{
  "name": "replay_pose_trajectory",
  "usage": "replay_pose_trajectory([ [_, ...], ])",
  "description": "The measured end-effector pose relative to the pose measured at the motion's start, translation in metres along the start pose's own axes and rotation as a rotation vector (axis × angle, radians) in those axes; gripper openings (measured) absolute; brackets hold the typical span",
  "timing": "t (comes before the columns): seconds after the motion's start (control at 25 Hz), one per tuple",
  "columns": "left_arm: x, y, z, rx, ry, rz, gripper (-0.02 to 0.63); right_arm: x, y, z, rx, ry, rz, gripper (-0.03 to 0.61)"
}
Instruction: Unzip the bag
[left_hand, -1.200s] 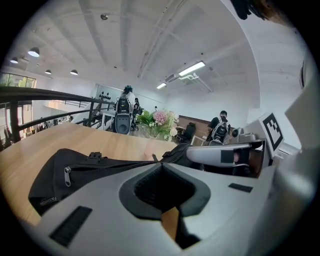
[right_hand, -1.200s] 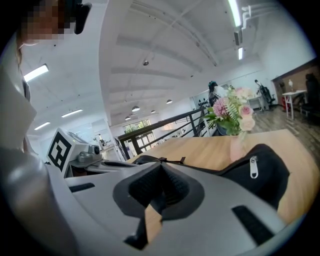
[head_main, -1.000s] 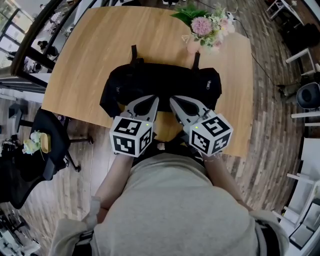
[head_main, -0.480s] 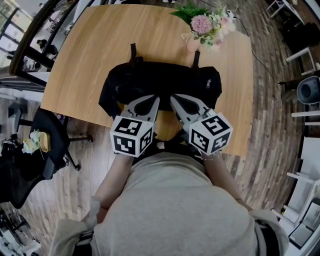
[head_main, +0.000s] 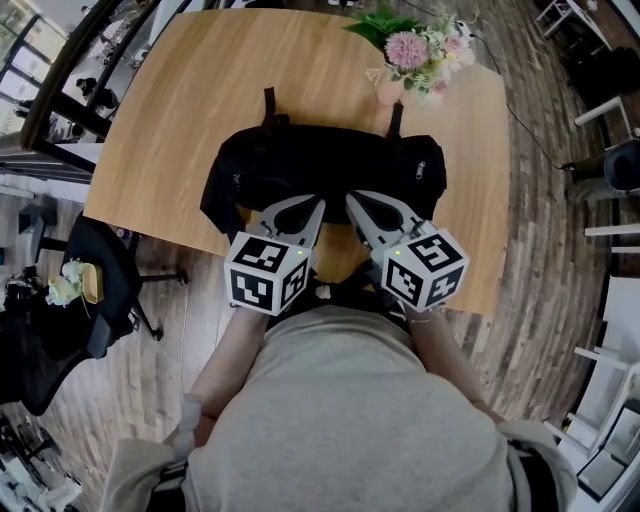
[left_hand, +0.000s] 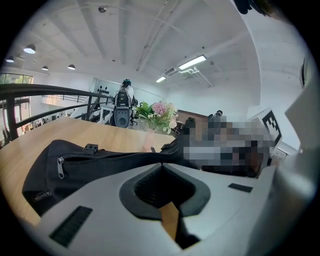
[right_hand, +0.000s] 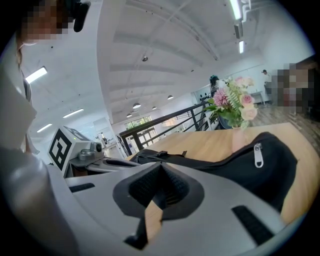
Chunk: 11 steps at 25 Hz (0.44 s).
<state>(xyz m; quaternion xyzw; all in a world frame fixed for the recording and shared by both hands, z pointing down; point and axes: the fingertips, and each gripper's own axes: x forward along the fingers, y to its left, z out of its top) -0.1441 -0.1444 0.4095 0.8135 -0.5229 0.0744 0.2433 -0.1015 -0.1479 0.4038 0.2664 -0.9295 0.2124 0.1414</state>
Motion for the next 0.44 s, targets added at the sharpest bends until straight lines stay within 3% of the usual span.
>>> replay_pose_trajectory([
  [0.44,0.0009,-0.0028,0.0008,0.007,0.005,-0.011,0.021,0.0011,-0.0005,-0.0001,-0.015,-0.005,-0.016,0.006],
])
